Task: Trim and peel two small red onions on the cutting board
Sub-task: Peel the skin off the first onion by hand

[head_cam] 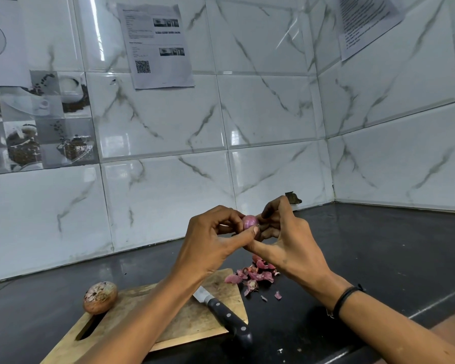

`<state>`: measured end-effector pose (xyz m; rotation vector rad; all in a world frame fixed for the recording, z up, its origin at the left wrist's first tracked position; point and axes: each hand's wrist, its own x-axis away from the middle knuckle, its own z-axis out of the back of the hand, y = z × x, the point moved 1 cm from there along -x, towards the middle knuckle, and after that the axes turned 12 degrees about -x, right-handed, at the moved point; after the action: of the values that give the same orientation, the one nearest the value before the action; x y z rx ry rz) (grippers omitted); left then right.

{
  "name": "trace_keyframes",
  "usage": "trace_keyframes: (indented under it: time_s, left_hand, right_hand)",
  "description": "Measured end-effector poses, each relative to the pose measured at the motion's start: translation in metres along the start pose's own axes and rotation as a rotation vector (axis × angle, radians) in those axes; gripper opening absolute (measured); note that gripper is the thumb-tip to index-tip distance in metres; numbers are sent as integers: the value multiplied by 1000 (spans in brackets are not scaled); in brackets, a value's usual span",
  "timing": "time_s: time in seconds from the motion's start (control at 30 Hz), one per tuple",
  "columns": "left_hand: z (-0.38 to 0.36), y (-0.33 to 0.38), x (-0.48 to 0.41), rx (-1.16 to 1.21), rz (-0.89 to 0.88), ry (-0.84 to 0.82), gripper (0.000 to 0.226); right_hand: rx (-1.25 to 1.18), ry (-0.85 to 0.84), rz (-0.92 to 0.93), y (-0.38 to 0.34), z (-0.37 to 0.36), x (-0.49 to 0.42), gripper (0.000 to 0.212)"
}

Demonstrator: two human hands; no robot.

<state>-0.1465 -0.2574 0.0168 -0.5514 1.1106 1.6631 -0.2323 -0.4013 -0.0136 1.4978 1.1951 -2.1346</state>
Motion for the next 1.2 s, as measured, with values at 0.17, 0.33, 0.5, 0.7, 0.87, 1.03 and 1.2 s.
trace_keyframes:
  time_s: [0.17, 0.33, 0.5, 0.7, 0.87, 1.03, 1.2]
  left_hand:
    - [-1, 4, 3, 2, -4, 0, 24]
    - [0, 7, 4, -57, -89, 4, 28]
    - [0, 8, 2, -89, -133, 9, 27]
    - [-1, 7, 1, -142, -143, 1, 23]
    - [-1, 8, 0, -227, -237, -19, 15]
    - [1, 6, 0, -203, -212, -5, 12]
    - [0, -1, 1, -148, -119, 13, 20]
  right_hand:
    - [-3, 11, 11, -2, 2, -1, 55]
    - [-26, -8, 1, 1, 2, -1, 57]
    - [-30, -7, 14, 3, 1, -2, 54]
    - [-20, -26, 28, 4, 2, -1, 57]
    - [-22, -30, 17, 6, 2, -1, 57]
    - [12, -46, 6, 7, 1, -2, 56]
    - [31, -58, 1, 7, 1, -1, 56]
